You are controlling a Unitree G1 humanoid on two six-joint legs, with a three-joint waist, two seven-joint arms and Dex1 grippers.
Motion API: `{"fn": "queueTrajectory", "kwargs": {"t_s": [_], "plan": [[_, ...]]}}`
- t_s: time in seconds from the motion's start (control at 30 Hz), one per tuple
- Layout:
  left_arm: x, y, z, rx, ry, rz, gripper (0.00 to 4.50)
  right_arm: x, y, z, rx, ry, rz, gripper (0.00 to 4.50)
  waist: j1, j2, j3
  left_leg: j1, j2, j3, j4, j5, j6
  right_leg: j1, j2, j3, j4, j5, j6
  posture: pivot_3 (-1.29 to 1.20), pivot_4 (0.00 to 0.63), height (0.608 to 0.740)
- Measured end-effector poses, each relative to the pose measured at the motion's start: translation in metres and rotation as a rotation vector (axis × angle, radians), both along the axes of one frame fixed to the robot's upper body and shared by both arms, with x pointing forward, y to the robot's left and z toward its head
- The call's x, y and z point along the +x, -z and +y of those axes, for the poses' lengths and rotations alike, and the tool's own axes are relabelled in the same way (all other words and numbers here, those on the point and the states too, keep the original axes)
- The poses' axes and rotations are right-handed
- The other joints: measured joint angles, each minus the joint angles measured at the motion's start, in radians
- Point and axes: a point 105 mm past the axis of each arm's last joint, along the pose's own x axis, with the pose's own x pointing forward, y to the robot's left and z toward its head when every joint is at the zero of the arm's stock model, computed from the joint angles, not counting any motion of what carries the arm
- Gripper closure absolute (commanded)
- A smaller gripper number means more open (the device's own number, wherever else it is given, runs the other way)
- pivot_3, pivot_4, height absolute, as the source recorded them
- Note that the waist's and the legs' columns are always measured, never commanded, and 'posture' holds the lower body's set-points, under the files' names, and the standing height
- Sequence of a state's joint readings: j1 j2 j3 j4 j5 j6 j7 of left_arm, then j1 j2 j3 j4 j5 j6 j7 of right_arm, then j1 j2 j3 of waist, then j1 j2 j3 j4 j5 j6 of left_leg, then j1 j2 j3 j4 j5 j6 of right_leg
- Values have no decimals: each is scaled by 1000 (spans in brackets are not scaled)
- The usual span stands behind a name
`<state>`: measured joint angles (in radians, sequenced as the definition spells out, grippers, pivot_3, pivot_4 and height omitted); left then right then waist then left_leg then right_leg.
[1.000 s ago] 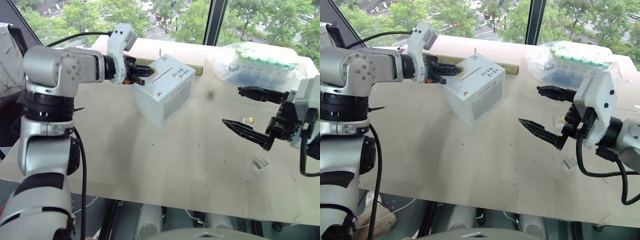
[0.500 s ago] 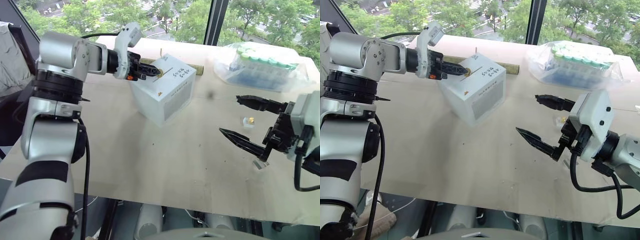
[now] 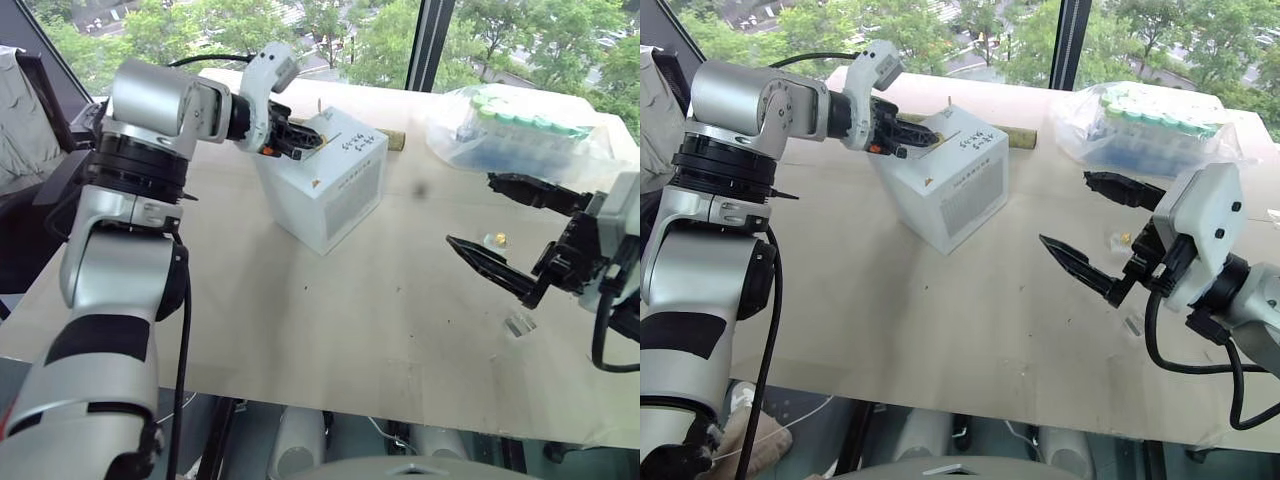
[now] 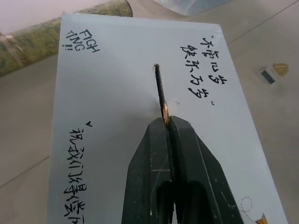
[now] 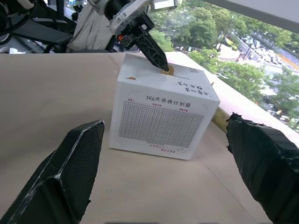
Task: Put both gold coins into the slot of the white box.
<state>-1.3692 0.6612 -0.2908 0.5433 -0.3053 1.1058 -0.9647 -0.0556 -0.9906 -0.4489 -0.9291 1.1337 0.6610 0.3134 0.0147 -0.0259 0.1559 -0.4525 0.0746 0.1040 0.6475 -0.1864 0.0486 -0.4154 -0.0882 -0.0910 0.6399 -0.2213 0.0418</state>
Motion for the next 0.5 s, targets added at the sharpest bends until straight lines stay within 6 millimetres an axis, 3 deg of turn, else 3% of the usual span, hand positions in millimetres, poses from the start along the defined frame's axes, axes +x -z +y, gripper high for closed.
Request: {"fn": "queueTrajectory", "kwargs": {"t_s": [0.13, 0.23, 0.37, 0.5], "plan": [[-2, 3, -4, 22, 23, 0, 4500, 0, 0, 0, 1, 7, -2, 30, 0, 0, 0, 0, 0, 0, 0, 0, 0, 0, 0, 0, 1, 0, 0, 0, 150, 740], [-4, 5, -5, 36, 41, -12, 3678, 1, 0, -1, -1, 16, -6, 0, 0, 0, 0, 0, 0, 0, 0, 0, 0, 0, 0, 0, 1, 0, 0, 0, 150, 740], [-7, 3, -8, -1, 54, -5, 1627, 2, 2, -2, 1, 28, 0, 0, 1, 0, 0, 0, 0, 0, 1, 0, 0, 0, 0, 0, 1, 0, 0, 0, 150, 740], [-9, -6, 2, -67, 34, -28, 1505, 6, 9, -7, -7, 65, 29, 0, -1, 0, 0, 0, 0, 0, 1, 0, 0, 0, 0, 0, 1, 0, 0, 0, 150, 740]]}}
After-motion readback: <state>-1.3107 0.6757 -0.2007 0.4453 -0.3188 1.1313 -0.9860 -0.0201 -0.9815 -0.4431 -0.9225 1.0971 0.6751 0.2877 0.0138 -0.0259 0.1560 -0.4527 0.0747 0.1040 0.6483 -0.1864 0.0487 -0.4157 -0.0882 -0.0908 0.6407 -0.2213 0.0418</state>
